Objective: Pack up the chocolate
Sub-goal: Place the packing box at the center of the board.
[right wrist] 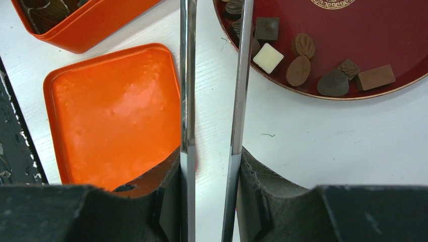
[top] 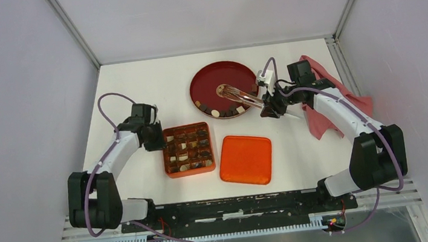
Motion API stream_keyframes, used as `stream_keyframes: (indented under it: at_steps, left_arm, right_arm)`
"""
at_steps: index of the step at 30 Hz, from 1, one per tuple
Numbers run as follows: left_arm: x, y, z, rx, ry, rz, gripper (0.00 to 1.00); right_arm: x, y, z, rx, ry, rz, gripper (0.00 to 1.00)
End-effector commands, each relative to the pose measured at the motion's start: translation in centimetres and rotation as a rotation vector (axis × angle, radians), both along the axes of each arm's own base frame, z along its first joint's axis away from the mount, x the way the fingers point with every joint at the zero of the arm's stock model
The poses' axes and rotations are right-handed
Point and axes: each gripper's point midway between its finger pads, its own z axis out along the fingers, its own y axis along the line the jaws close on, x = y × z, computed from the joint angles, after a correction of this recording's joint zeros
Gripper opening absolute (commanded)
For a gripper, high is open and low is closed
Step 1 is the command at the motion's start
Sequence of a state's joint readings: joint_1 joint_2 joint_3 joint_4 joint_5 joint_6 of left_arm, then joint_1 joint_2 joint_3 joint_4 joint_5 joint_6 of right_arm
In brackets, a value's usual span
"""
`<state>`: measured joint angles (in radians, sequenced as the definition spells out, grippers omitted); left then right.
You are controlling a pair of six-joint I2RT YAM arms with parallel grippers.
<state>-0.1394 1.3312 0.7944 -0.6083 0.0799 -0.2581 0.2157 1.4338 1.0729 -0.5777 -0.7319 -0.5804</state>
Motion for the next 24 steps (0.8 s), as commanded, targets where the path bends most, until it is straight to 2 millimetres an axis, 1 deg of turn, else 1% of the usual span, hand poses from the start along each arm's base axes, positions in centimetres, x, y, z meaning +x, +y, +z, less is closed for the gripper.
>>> stream_keyframes:
  at_steps: [1,4,10,12,13,14,16,18,19,21,24]
  left_arm:
    - [2.4,-0.9,1.1,-0.046,-0.082,-0.008,0.13]
    - [2.5,-0.7,1.0,-0.039,-0.08,-0.005,0.19]
    - [2.8,-0.7,1.0,-0.035,-0.074,-0.001,0.36]
    - [3.1,-0.5,1.4,-0.029,-0.084,0.007,0.43]
    - [3.3,-0.3,2.0,-0.024,-0.098,0.015,0.46]
    - [3.6,-0.1,2.8,-0.018,-0.118,0.022,0.5]
    - [4.2,0.1,4.9,-0.012,-0.189,0.03,0.59]
    - [4.4,0.2,7.9,-0.02,-0.29,0.044,0.68]
    - [4.5,0.1,9.3,-0.035,-0.345,0.042,0.72]
    - [4.6,-0.6,12.2,-0.085,-0.472,0.015,0.73]
    - [4.0,-3.2,17.0,-0.216,-0.669,-0.109,0.74]
  right_arm:
    - [1.3,-0.2,1.4,0.026,-0.064,-0.032,0.4]
    - [1.6,-0.9,1.6,0.033,-0.064,-0.057,0.4]
    - [2.2,-2.0,1.4,0.036,-0.058,-0.096,0.4]
    - [2.6,-2.5,1.4,0.038,-0.056,-0.121,0.4]
    - [2.7,-2.8,1.4,0.041,-0.057,-0.132,0.4]
    - [2.9,-3.2,1.5,0.046,-0.059,-0.15,0.4]
    - [3.2,-4.0,1.4,0.05,-0.064,-0.188,0.4]
    - [3.5,-4.9,1.0,0.04,-0.073,-0.237,0.4]
    - [3.7,-5.5,0.9,0.037,-0.079,-0.269,0.4]
    - [4.2,-6.4,0.5,0.03,-0.099,-0.331,0.4]
    - [5.3,-7.8,-0.4,0.022,-0.109,-0.434,0.4]
